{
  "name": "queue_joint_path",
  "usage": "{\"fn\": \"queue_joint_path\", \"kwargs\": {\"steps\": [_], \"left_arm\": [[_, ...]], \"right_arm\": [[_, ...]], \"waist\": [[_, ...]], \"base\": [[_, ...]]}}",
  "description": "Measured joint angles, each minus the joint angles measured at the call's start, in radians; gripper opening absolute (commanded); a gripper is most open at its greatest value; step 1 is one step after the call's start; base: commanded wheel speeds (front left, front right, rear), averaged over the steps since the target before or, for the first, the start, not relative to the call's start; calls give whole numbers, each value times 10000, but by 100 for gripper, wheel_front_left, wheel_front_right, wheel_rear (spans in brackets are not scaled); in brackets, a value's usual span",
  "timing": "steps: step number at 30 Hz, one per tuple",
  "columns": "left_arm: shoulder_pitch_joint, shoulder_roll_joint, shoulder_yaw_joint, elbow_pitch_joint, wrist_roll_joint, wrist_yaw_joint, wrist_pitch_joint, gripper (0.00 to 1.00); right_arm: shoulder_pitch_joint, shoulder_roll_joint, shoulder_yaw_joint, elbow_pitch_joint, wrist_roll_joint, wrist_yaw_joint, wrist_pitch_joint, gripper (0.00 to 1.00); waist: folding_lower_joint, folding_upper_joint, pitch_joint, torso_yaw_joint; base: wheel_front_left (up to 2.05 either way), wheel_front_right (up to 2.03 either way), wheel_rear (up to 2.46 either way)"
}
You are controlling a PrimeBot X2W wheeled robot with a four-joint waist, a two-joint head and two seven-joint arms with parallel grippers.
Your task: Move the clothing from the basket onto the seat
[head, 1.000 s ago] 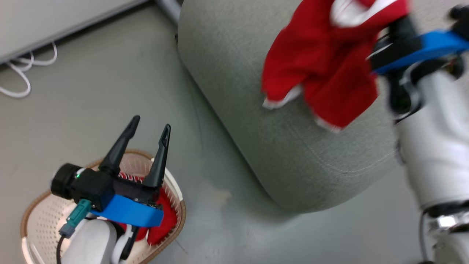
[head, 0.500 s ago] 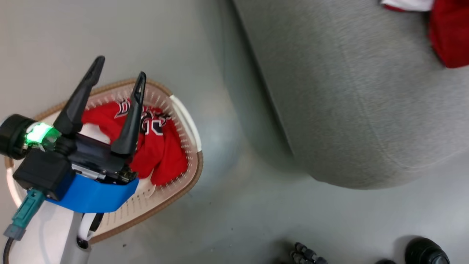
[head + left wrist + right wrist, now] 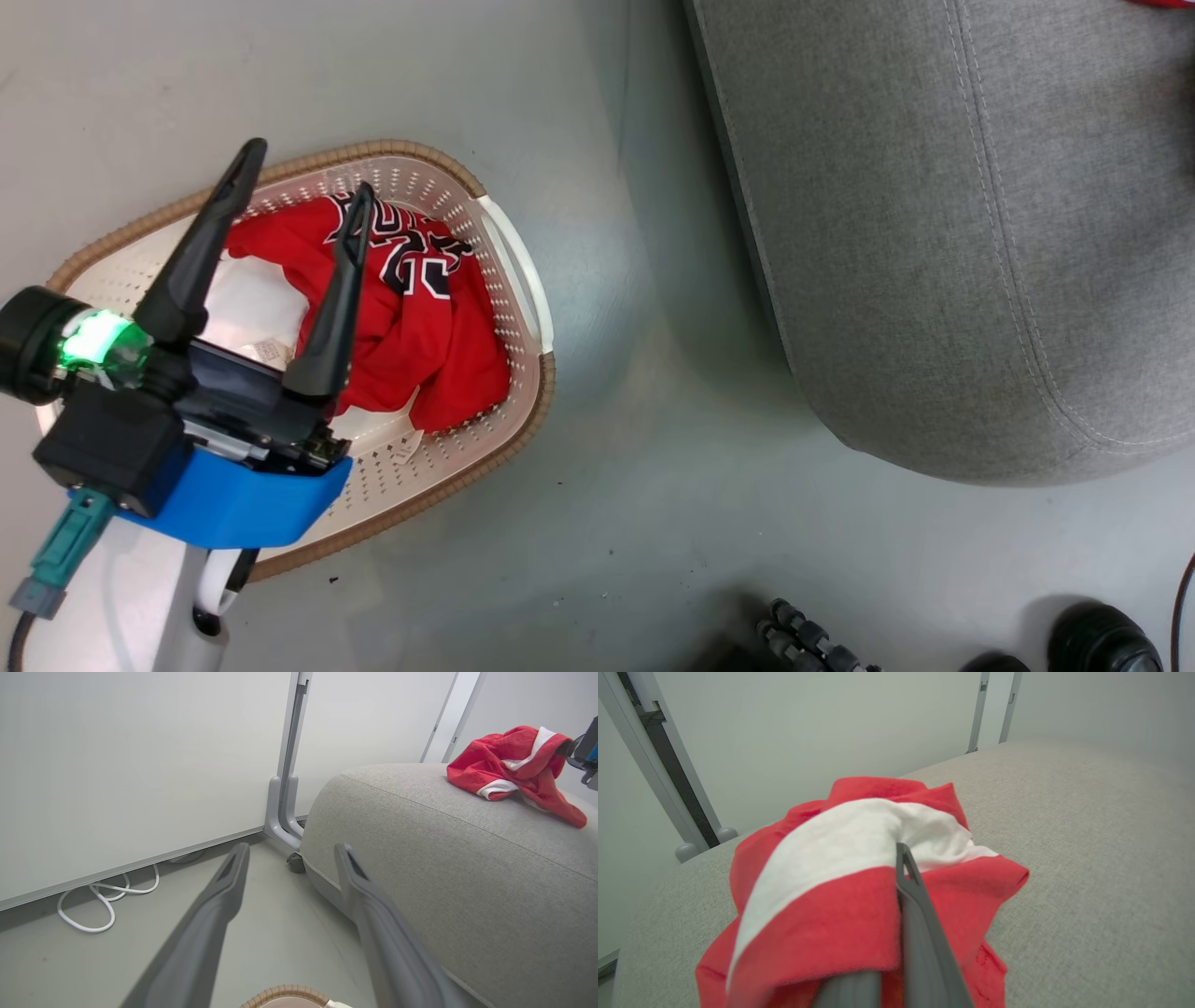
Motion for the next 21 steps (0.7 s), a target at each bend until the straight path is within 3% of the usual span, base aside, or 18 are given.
{"fn": "queue_joint_path", "kwargs": {"steps": [1, 13, 21], "left_arm": [[-11, -8, -46, 13, 12, 0, 0, 100], [-141, -136, -217, 284, -12, 0, 0, 100], [-139, -767, -506, 867, -309, 0, 0, 100]], "right_arm": [[0, 27, -29, 15, -48, 0, 0, 100], [151, 42, 40, 322, -190, 0, 0, 100], [1298, -25, 700, -58, -401, 0, 0, 100]], "waist": [[0, 0, -26, 3], [-1, 0, -406, 90], [-1, 0, -1249, 275]], "base": [[0, 0, 0], [0, 0, 0], [0, 0, 0]]}}
